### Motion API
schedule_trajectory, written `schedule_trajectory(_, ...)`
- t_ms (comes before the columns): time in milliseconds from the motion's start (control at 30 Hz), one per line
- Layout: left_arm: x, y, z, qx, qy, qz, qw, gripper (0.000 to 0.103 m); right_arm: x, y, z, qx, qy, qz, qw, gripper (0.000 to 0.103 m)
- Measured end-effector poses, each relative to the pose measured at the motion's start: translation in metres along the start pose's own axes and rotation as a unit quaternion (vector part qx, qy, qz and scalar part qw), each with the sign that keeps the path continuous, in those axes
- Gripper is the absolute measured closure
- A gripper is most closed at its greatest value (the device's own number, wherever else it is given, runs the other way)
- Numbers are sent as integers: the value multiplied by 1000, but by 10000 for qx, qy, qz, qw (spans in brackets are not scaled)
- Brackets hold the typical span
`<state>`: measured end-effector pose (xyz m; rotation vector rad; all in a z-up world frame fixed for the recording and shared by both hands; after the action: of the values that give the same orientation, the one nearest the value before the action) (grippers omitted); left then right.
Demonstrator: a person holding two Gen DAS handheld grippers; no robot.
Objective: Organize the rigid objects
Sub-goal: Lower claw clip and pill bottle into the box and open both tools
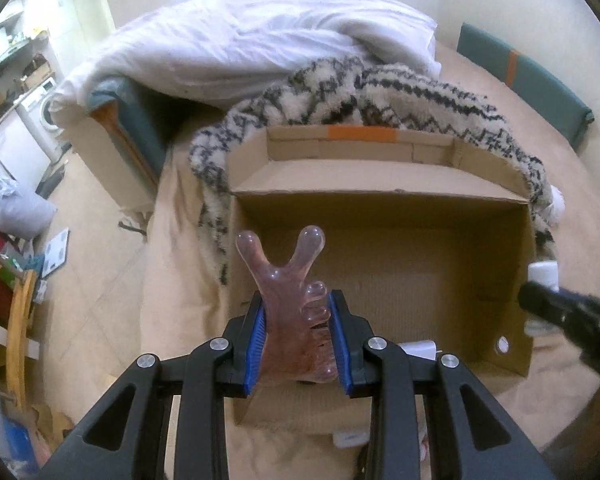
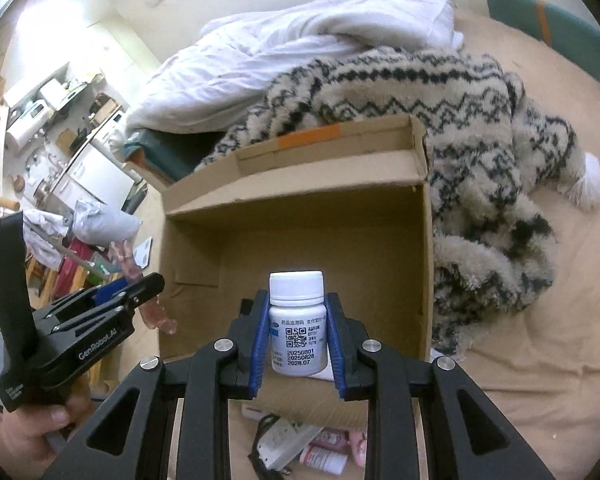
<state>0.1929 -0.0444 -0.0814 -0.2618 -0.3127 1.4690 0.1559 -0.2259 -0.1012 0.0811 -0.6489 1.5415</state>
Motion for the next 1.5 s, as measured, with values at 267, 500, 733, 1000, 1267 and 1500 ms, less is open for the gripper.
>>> schedule_trajectory(267, -12, 9, -50, 513, 404, 205, 9977, 75, 3, 9, -28, 332, 35, 191, 9993, 75)
schedule_trajectory(500, -17, 11, -60, 403, 253, 46, 9989, 75, -6, 9, -44, 490, 188, 163, 9985, 75)
schedule_trajectory(733, -8, 14, -69, 492, 227, 183, 9984, 75, -10, 10, -55, 589, 282, 145, 9978, 75)
schedule_trajectory(1000, -5, 19, -79, 587, 186, 194, 9979, 75, -14, 11, -64, 703, 354, 102, 9968, 75)
schedule_trajectory(1267, -9, 25, -87, 688, 184, 103, 9974, 75, -18, 15, -69, 829, 422, 29, 9957, 74)
schedule_trajectory(1500, -10, 27, -97, 810, 121, 38, 9966, 75, -18, 17, -74, 900, 472, 31, 9948, 75)
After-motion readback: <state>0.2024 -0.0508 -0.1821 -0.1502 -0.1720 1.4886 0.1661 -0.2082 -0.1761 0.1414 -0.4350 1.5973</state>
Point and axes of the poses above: each gripper's, at about its wrist camera, not at the fingertips, and z roughly against the way its jaws point, x to its left, y to its underside, the point moved 8 cm from there along -z, roughly the way its jaws point, and after that the axes turned 10 degrees about x, right-handed, at the moved point
